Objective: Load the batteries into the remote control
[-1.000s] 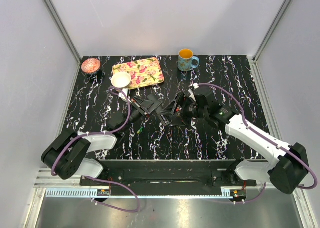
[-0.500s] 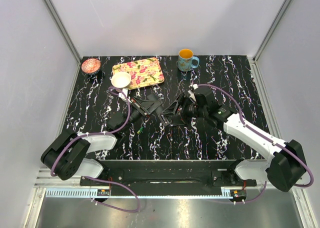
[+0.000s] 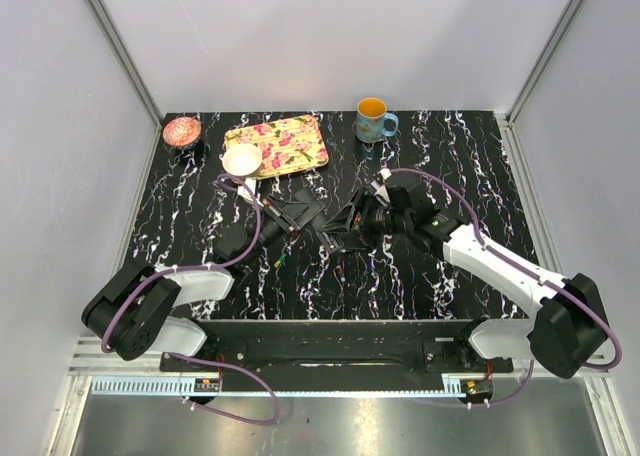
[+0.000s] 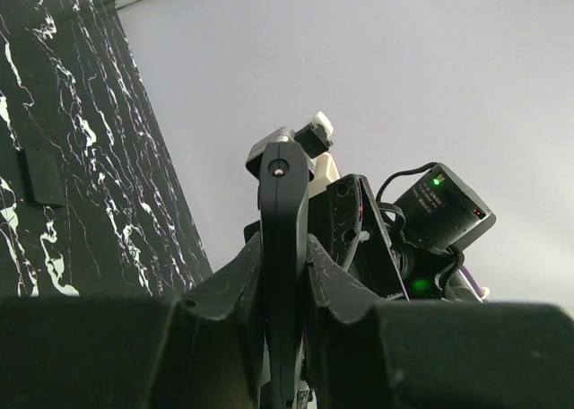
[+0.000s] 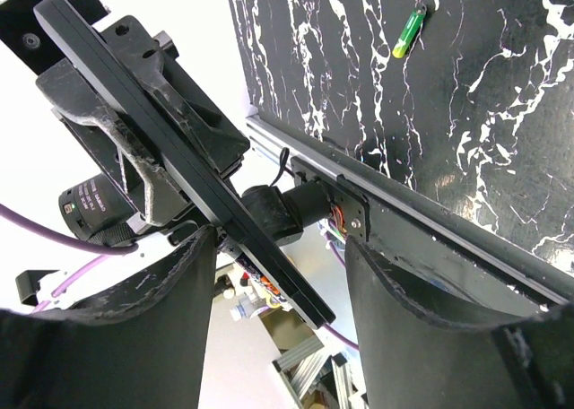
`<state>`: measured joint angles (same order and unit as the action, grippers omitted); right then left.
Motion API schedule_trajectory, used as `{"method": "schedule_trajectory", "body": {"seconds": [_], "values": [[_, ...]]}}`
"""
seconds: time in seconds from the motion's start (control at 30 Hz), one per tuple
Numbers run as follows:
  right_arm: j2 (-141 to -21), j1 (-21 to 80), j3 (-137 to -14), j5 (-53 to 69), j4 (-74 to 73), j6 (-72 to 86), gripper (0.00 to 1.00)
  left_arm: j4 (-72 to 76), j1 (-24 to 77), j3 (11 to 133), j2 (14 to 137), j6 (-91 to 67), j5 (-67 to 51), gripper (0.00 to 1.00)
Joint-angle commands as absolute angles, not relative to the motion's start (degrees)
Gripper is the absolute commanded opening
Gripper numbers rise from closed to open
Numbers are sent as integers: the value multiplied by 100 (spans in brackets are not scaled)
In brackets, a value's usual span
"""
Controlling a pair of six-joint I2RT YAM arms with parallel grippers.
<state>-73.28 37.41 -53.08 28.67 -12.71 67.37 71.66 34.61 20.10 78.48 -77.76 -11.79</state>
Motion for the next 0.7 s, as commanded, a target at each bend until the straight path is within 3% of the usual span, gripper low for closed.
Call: {"method": "schedule_trajectory", "body": {"seconds": [0.0, 0.67], "values": [[-7392, 3700, -5326, 3120, -1160, 6592, 61, 8437, 3489, 2039, 7743, -7752, -1195, 0], [-7330, 3700, -5010, 3217, -1055, 6592, 58, 8455, 3472, 2162, 7717, -7752, -1160, 0]]}}
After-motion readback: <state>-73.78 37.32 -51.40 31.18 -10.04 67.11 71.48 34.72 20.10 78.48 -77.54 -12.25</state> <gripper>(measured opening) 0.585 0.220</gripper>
